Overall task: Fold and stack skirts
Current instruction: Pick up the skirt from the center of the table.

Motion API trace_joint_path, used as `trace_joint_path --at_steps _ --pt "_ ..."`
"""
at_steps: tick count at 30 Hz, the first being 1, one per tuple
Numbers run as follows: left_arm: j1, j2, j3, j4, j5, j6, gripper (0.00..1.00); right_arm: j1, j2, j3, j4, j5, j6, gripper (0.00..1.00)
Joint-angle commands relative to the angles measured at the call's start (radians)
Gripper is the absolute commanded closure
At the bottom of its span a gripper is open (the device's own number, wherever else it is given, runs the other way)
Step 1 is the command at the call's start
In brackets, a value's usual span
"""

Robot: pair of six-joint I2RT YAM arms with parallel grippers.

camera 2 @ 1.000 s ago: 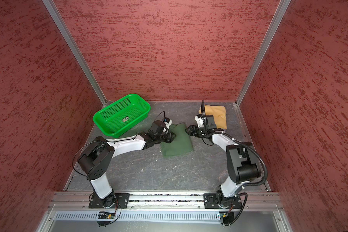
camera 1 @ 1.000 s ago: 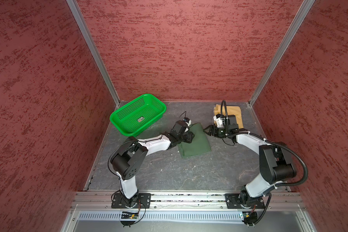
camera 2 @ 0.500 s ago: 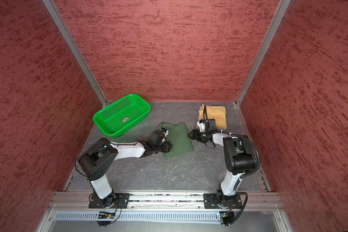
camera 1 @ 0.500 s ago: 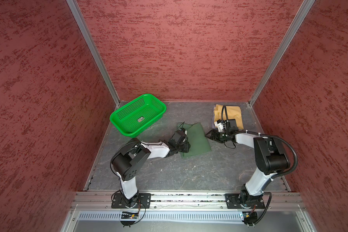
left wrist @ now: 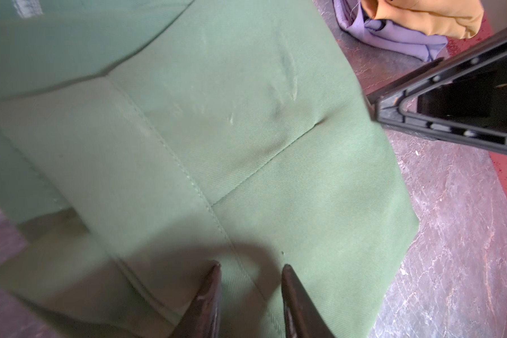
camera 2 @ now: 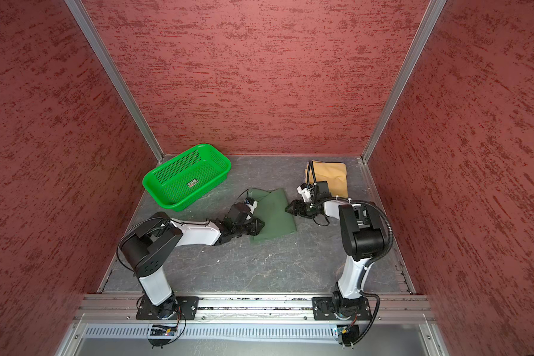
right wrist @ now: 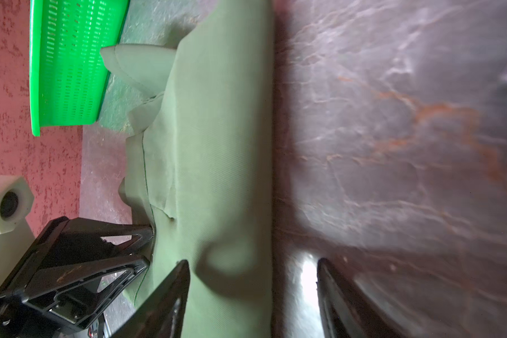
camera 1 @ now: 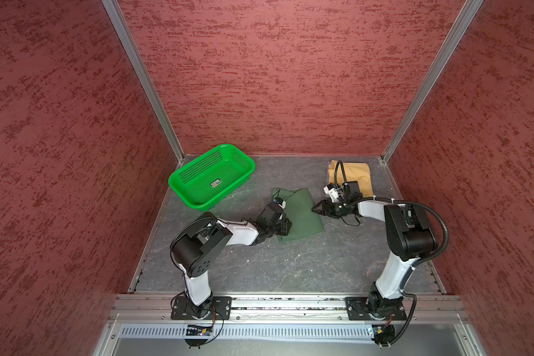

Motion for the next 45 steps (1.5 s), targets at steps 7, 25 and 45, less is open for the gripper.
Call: trace_joint_path --at_steps 7,25,45 --pt "0.015 0.047 -0.043 -0.012 0.021 -0.008 0.64 0.074 0.112 0.047 -0.113 0.019 -0.071 0.32" --pt "0.029 0.063 -0.060 0.014 0.046 -0.013 0.64 0.158 0.225 0.100 -0.057 0.003 -0.039 0.53" --pt "0.061 -0.140 -0.071 0.008 0.046 0.053 0.63 0.174 0.061 0.304 -0.258 0.264 -0.069 1.00"
